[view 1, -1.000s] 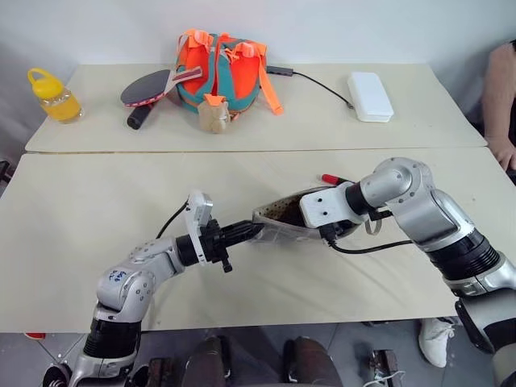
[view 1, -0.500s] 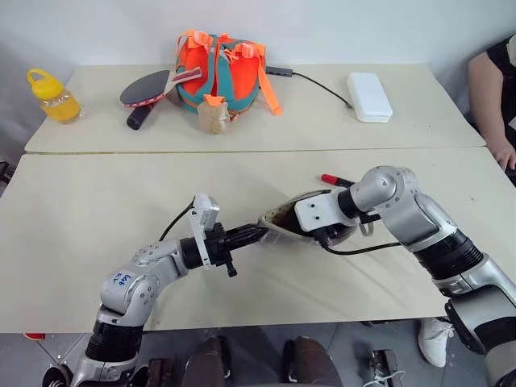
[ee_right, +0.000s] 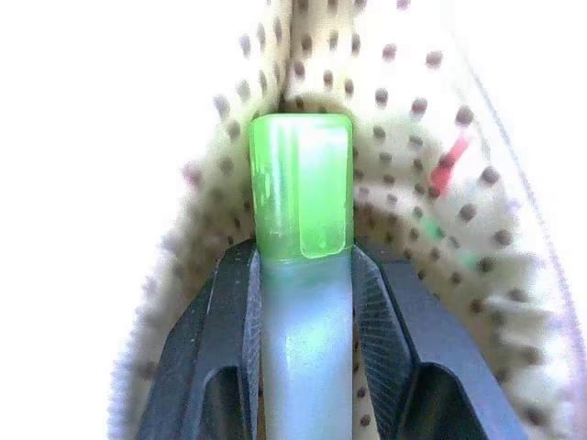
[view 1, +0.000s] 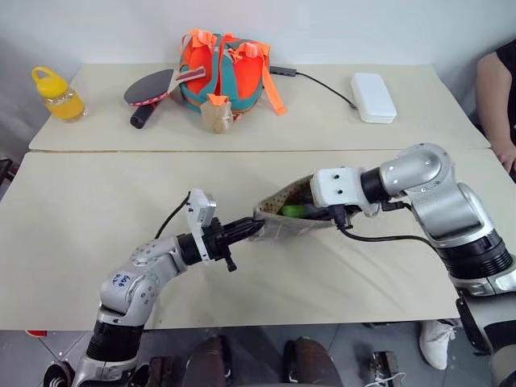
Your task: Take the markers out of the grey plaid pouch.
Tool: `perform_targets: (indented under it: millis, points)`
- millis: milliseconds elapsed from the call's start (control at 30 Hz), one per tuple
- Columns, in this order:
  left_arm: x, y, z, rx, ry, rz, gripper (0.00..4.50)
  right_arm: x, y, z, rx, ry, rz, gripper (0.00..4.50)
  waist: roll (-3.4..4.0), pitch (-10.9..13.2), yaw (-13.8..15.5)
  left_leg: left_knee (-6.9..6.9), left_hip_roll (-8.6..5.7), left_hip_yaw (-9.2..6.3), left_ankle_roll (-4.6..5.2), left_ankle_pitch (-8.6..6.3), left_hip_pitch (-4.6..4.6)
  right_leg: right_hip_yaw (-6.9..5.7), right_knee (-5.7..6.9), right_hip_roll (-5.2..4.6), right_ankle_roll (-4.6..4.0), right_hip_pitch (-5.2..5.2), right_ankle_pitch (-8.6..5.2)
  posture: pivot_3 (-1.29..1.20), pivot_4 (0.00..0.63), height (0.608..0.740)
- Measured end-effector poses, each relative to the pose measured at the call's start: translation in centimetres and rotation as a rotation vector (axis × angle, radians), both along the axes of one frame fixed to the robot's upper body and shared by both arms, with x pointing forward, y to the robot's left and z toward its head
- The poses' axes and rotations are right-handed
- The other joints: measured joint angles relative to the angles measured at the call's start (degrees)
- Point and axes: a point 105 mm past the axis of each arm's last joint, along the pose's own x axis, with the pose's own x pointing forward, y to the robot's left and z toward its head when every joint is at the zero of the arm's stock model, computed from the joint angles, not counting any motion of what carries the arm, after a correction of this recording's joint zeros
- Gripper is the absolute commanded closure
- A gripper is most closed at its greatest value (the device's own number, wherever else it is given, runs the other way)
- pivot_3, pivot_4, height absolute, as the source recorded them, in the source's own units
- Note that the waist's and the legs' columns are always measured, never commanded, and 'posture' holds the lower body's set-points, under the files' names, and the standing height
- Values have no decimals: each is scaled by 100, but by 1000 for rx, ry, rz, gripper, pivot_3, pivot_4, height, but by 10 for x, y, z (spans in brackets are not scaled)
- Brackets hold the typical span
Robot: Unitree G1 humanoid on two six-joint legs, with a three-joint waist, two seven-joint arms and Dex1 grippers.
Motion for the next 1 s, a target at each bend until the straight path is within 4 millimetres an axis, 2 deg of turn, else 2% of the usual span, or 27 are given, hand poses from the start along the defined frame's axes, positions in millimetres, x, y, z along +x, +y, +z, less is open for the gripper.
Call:
perform_targets:
  millis: [167, 267, 433, 567, 633, 733, 867, 1000]
  points:
    - [1, 1, 1, 66, -83, -9, 4500, 9, -2, 7, 52, -79, -8, 3445, 0, 0, -5, 0, 0, 3, -1, 1, 1, 1, 0, 1, 0, -2, 0, 0, 150, 740]
    - [10, 8, 7, 101, -145, 22, 4500, 13, -4, 18, 136, -80, -14, 3445, 0, 0, -1, -1, 0, 3, -1, 1, -1, 1, 0, 1, 0, -3, 0, 0, 150, 740]
    - [39, 58, 19, 165, -232, 198, 4500, -2, 15, 75, 446, -46, 78, 3445, 0, 0, -57, -13, 6, 5, -4, 2, -1, 2, 6, 7, -1, -14, 0, 0, 150, 740]
    - [45, 79, 25, 184, -275, 268, 4500, -5, 24, 112, 616, -96, 104, 3445, 0, 0, -11, -14, 3, 5, -2, 1, -7, 1, 1, 4, 0, -15, 0, 0, 150, 740]
    - [47, 88, 26, 192, -295, 301, 4500, -2, 23, 119, 669, -102, 91, 3445, 0, 0, 5, -13, 2, 6, -2, 1, -7, 0, 1, 3, 0, -14, 0, 0, 150, 740]
    - [50, 115, 28, 264, -350, 395, 4500, 6, 10, 108, 591, -126, 39, 3445, -2, 1, 6, -17, 0, 7, -1, 0, -9, -1, -3, 1, 0, -16, 0, 0, 150, 740]
    - [50, 161, 53, 345, -476, 577, 4500, 23, -34, 47, 304, -84, -125, 3445, -8, 1, -4, -25, -3, 15, 0, -2, -10, 0, -9, -2, 0, -20, 0, 0, 150, 740]
    - [43, 181, 73, 485, -631, 670, 4500, 29, -61, -6, 69, -62, -191, 3445, -8, 1, -65, -24, 2, 21, -3, -1, -8, 2, -4, 0, 0, -26, 0, 0, 150, 740]
